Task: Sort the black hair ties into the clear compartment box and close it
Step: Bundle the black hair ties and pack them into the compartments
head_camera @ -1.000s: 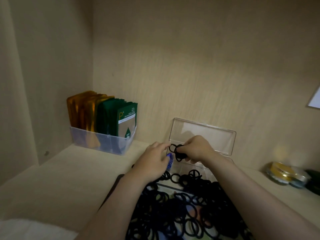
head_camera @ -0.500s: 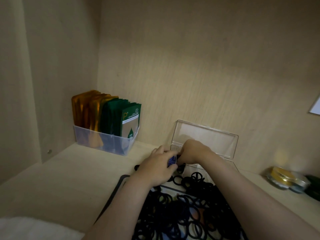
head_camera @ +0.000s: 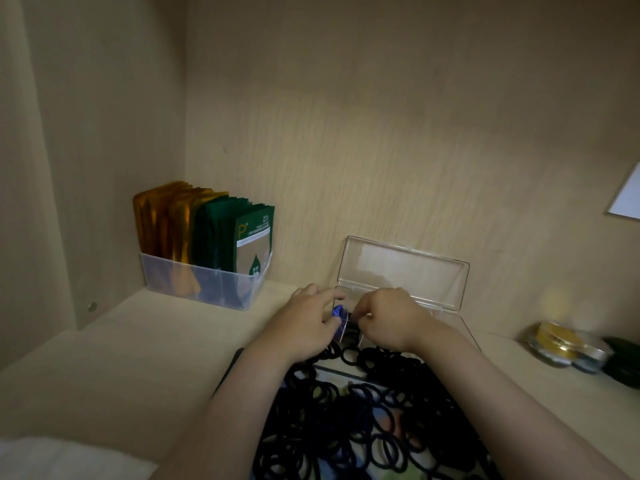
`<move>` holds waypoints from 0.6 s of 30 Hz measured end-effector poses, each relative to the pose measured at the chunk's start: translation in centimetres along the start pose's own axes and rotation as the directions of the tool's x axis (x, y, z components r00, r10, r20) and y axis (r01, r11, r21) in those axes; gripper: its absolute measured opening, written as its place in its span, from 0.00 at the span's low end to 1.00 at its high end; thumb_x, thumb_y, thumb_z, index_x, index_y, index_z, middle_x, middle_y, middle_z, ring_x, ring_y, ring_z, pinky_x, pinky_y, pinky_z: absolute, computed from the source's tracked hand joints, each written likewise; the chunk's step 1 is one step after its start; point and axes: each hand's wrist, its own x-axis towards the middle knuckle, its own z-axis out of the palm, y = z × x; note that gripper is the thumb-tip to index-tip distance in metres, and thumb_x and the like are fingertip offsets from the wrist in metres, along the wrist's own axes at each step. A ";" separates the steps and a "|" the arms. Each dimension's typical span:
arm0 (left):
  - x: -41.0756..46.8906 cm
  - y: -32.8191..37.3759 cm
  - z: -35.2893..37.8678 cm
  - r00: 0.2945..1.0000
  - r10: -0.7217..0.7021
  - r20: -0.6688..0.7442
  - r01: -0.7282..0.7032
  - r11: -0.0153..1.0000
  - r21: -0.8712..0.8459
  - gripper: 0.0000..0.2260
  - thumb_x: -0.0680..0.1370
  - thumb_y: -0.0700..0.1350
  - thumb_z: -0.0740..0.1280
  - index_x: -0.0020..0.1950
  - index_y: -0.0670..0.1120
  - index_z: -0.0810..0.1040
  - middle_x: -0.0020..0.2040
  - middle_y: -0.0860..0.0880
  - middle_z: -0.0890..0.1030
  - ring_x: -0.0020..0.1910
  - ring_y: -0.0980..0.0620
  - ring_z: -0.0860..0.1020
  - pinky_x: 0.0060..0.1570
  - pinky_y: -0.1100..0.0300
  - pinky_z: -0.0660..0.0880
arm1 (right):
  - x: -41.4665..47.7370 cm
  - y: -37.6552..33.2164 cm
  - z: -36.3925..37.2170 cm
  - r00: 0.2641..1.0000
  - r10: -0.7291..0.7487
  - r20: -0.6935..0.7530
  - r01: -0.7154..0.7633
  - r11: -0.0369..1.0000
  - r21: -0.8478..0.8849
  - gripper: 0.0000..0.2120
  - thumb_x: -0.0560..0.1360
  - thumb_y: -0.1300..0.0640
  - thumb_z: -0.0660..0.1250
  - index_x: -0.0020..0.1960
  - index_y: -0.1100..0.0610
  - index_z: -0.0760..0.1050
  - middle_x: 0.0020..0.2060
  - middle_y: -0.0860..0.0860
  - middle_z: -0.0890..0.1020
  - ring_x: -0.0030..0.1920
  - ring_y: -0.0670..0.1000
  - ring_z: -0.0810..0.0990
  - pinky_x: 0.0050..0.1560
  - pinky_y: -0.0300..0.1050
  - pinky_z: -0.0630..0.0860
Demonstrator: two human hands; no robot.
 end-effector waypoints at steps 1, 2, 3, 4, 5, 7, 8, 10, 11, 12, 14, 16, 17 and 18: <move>0.0 0.0 -0.4 1.000 -0.003 -0.016 0.004 1.000 0.007 0.16 0.80 0.48 0.63 0.68 0.59 0.72 0.64 0.56 0.72 0.65 0.55 0.69 0.60 0.58 0.70 | -0.1 0.0 -0.1 1.000 -0.007 -0.017 0.007 1.000 0.012 0.17 0.73 0.55 0.59 0.54 0.48 0.84 0.54 0.48 0.85 0.58 0.53 0.80 0.67 0.52 0.68; -0.1 0.0 -0.8 0.999 -0.013 -0.032 0.013 1.000 0.010 0.15 0.80 0.46 0.63 0.65 0.58 0.73 0.61 0.56 0.73 0.62 0.55 0.71 0.58 0.58 0.72 | -0.2 0.1 -0.2 0.998 -0.013 -0.054 0.014 0.999 0.034 0.17 0.74 0.55 0.59 0.54 0.48 0.84 0.55 0.47 0.85 0.59 0.52 0.79 0.67 0.52 0.68; -0.1 -0.2 -1.2 0.999 -0.028 -0.046 0.029 1.000 0.011 0.13 0.80 0.44 0.63 0.62 0.57 0.74 0.57 0.56 0.74 0.57 0.55 0.74 0.56 0.57 0.74 | -0.5 0.2 -0.4 0.994 -0.016 -0.109 0.022 0.998 0.054 0.16 0.74 0.55 0.60 0.55 0.48 0.84 0.56 0.46 0.85 0.59 0.51 0.79 0.67 0.51 0.69; 0.0 -0.4 -1.5 0.997 -0.051 -0.052 0.052 0.999 0.014 0.11 0.80 0.43 0.62 0.59 0.56 0.75 0.55 0.56 0.75 0.53 0.56 0.75 0.53 0.57 0.76 | -0.7 0.2 -0.7 0.983 -0.024 -0.181 0.037 0.997 0.068 0.15 0.74 0.56 0.61 0.55 0.48 0.84 0.56 0.45 0.84 0.59 0.50 0.79 0.66 0.50 0.70; 0.0 -0.7 -1.9 0.996 -0.076 -0.053 0.077 0.997 0.025 0.10 0.80 0.42 0.61 0.57 0.56 0.76 0.54 0.55 0.75 0.50 0.56 0.76 0.51 0.57 0.76 | -1.0 0.1 -0.9 0.966 -0.040 -0.256 0.064 0.994 0.087 0.14 0.75 0.56 0.62 0.54 0.48 0.84 0.54 0.44 0.84 0.57 0.49 0.79 0.63 0.49 0.72; 0.1 -1.4 -2.6 0.991 -0.126 -0.043 0.129 0.988 0.083 0.10 0.80 0.42 0.60 0.54 0.56 0.77 0.54 0.54 0.76 0.49 0.55 0.75 0.51 0.56 0.76 | -1.5 -0.8 -1.0 0.940 -0.088 -0.328 0.145 0.977 0.154 0.13 0.74 0.59 0.63 0.51 0.48 0.84 0.50 0.43 0.83 0.49 0.45 0.78 0.54 0.42 0.74; 0.1 -1.8 -3.0 0.987 -0.156 -0.031 0.159 0.980 0.120 0.10 0.80 0.42 0.61 0.54 0.56 0.78 0.54 0.53 0.76 0.50 0.54 0.75 0.53 0.56 0.75 | -1.7 -1.4 -0.9 0.942 -0.123 -0.313 0.186 0.966 0.180 0.13 0.74 0.60 0.63 0.50 0.48 0.84 0.48 0.43 0.82 0.46 0.44 0.77 0.51 0.41 0.75; 0.0 -2.5 -3.5 0.975 -0.220 0.005 0.216 0.960 0.180 0.13 0.79 0.40 0.62 0.55 0.56 0.79 0.55 0.53 0.76 0.52 0.53 0.74 0.56 0.56 0.74 | -1.9 -2.9 0.0 0.957 -0.181 -0.227 0.222 0.960 0.172 0.12 0.74 0.60 0.64 0.50 0.49 0.84 0.46 0.45 0.83 0.45 0.46 0.79 0.48 0.42 0.77; -0.1 -2.8 -3.7 0.969 -0.247 0.031 0.237 0.954 0.182 0.14 0.78 0.38 0.62 0.53 0.56 0.80 0.55 0.52 0.76 0.52 0.53 0.75 0.56 0.57 0.74 | -1.8 -3.5 0.8 0.966 -0.191 -0.176 0.216 0.967 0.135 0.10 0.74 0.58 0.64 0.49 0.50 0.83 0.45 0.48 0.83 0.45 0.49 0.80 0.47 0.44 0.78; -0.2 -3.0 -3.9 0.962 -0.267 0.064 0.253 0.953 0.166 0.14 0.77 0.38 0.62 0.49 0.56 0.80 0.54 0.52 0.77 0.52 0.53 0.76 0.56 0.57 0.75 | -1.7 -4.1 1.5 0.973 -0.191 -0.127 0.202 0.976 0.082 0.07 0.74 0.56 0.65 0.47 0.52 0.82 0.44 0.50 0.83 0.46 0.52 0.81 0.46 0.45 0.77; -0.3 -3.0 -4.1 0.949 -0.290 0.124 0.278 0.955 0.105 0.11 0.75 0.40 0.65 0.43 0.57 0.80 0.51 0.51 0.78 0.49 0.52 0.78 0.53 0.58 0.77 | -1.4 -4.8 2.8 0.987 -0.157 -0.031 0.157 0.988 -0.005 0.07 0.75 0.52 0.67 0.47 0.55 0.78 0.44 0.54 0.80 0.47 0.57 0.80 0.43 0.47 0.76; -0.4 -2.9 -4.2 0.934 -0.302 0.192 0.294 0.953 0.067 0.09 0.74 0.43 0.67 0.44 0.58 0.81 0.49 0.52 0.78 0.47 0.54 0.78 0.47 0.62 0.75 | -1.0 -5.0 3.9 0.989 -0.148 0.011 0.149 0.989 -0.023 0.09 0.77 0.52 0.66 0.52 0.57 0.77 0.49 0.56 0.79 0.50 0.58 0.79 0.45 0.49 0.76; -0.5 -2.8 -4.1 0.921 -0.310 0.237 0.302 0.951 0.072 0.09 0.74 0.44 0.69 0.47 0.59 0.82 0.49 0.53 0.78 0.47 0.56 0.78 0.45 0.65 0.74 | -0.9 -5.0 4.2 0.986 -0.165 0.007 0.165 0.986 -0.014 0.11 0.78 0.53 0.65 0.56 0.57 0.77 0.52 0.56 0.79 0.51 0.58 0.79 0.46 0.50 0.76; -0.6 -2.8 -4.1 0.905 -0.320 0.281 0.305 0.947 0.097 0.12 0.73 0.44 0.69 0.52 0.59 0.82 0.51 0.53 0.78 0.48 0.56 0.78 0.45 0.66 0.73 | -0.9 -4.9 4.4 0.983 -0.183 0.003 0.183 0.983 -0.007 0.12 0.78 0.54 0.65 0.60 0.56 0.76 0.53 0.56 0.78 0.53 0.58 0.79 0.47 0.50 0.76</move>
